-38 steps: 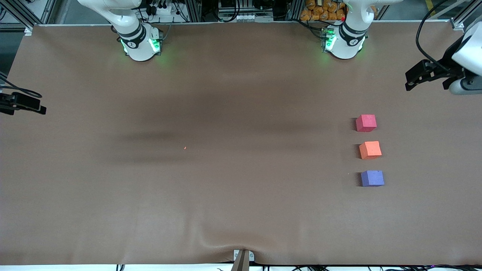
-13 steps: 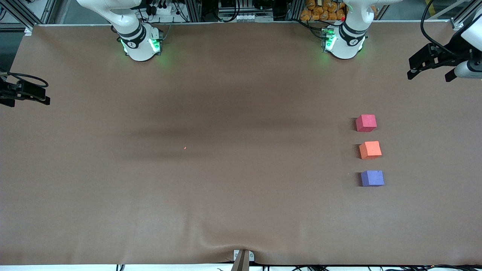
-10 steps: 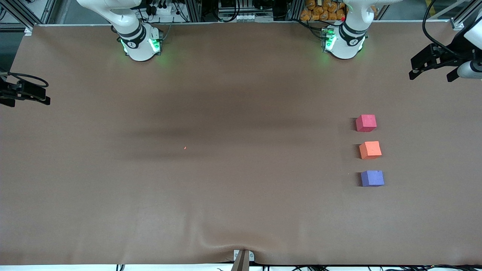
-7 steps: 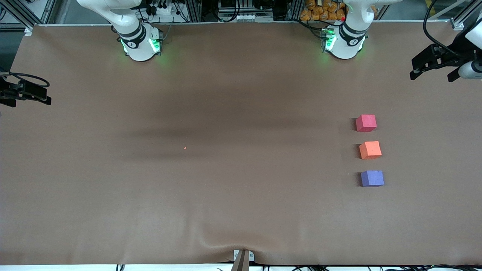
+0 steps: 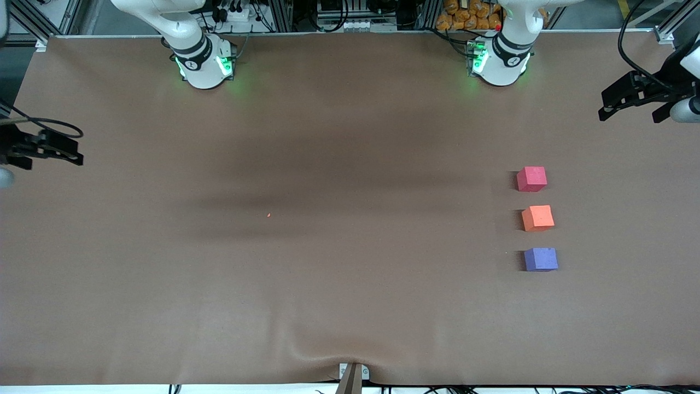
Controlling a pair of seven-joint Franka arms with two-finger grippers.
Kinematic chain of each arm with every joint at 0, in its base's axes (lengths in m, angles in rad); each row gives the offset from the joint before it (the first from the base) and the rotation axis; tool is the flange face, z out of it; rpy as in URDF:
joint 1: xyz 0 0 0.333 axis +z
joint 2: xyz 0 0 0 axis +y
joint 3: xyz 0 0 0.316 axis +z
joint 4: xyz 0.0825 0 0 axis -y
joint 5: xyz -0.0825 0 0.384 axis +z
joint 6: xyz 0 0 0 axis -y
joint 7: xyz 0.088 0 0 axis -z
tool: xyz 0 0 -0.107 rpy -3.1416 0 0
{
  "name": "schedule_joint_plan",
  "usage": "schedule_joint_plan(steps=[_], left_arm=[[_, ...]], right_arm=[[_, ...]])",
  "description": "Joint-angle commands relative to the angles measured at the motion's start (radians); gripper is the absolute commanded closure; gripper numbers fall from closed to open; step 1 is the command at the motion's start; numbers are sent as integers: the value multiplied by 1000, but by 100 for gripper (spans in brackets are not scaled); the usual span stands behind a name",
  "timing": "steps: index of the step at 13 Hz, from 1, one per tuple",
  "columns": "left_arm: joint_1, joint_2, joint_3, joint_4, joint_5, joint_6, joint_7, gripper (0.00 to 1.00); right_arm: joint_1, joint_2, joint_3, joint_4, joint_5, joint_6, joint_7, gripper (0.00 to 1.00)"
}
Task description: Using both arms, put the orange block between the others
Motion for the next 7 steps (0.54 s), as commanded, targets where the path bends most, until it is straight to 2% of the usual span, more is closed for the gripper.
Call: schedule_joint_plan(steps=[1, 7], left_arm=[[6, 7, -3, 3, -9, -2, 19, 0], [8, 7, -3, 5, -12, -2, 19, 0]], right_arm=[[43, -110, -1, -184, -26, 108, 84, 0], [44, -118, -1, -198, -25, 106, 89, 0]])
